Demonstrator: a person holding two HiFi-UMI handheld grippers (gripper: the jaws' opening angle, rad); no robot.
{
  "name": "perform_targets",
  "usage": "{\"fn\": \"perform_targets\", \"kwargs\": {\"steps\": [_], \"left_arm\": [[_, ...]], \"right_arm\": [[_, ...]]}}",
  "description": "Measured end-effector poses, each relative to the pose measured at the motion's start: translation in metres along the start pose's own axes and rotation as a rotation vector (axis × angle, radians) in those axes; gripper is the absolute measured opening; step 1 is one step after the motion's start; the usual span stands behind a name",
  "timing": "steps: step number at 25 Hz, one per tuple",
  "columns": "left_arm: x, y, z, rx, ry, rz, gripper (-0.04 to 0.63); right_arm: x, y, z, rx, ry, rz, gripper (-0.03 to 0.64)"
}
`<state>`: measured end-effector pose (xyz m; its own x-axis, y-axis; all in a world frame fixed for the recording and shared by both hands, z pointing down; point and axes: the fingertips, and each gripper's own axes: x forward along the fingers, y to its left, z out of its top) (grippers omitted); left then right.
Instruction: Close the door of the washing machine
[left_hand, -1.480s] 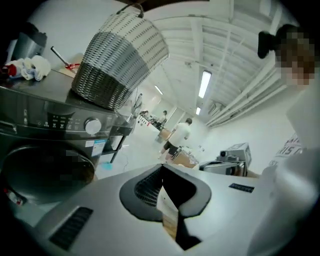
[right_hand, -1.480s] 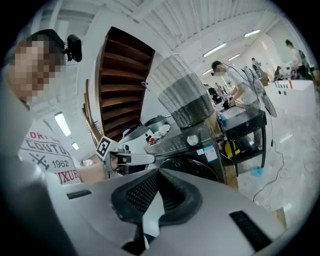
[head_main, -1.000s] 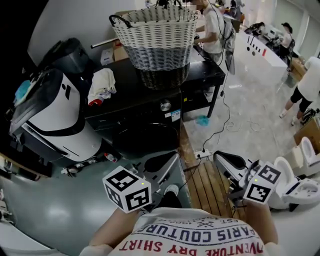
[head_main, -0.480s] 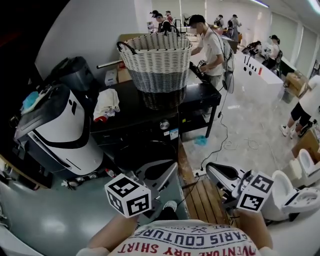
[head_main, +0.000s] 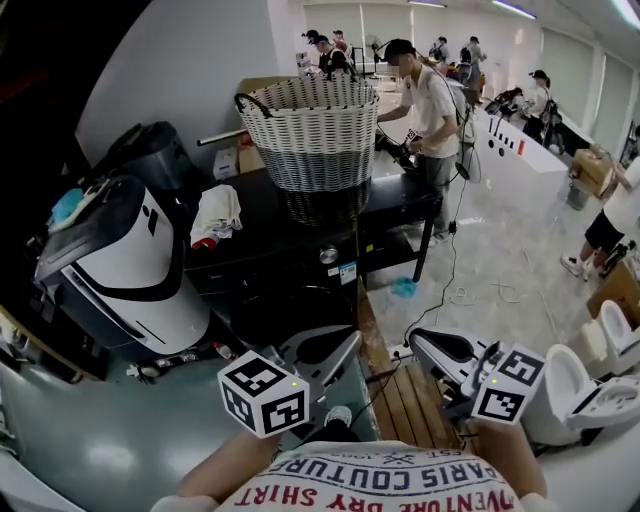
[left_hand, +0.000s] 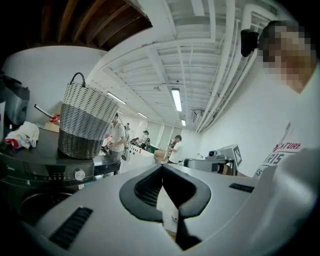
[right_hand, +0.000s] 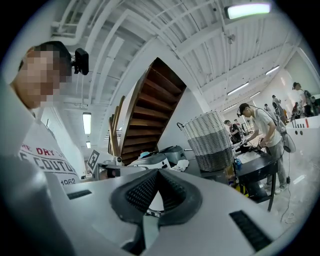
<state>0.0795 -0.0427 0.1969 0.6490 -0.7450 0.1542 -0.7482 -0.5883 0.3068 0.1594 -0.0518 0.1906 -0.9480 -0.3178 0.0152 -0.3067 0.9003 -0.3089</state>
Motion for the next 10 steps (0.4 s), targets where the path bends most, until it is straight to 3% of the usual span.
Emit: {"fn": "perform_targets", "kwargs": {"steps": [10], "left_arm": [[0.013, -0.002, -0.002, -0.009, -0.004, 0.003, 0.025]], "right_arm": [[-0.011, -0.012, -0.004, 0.026, -0.011, -0.013, 0.021]]}}
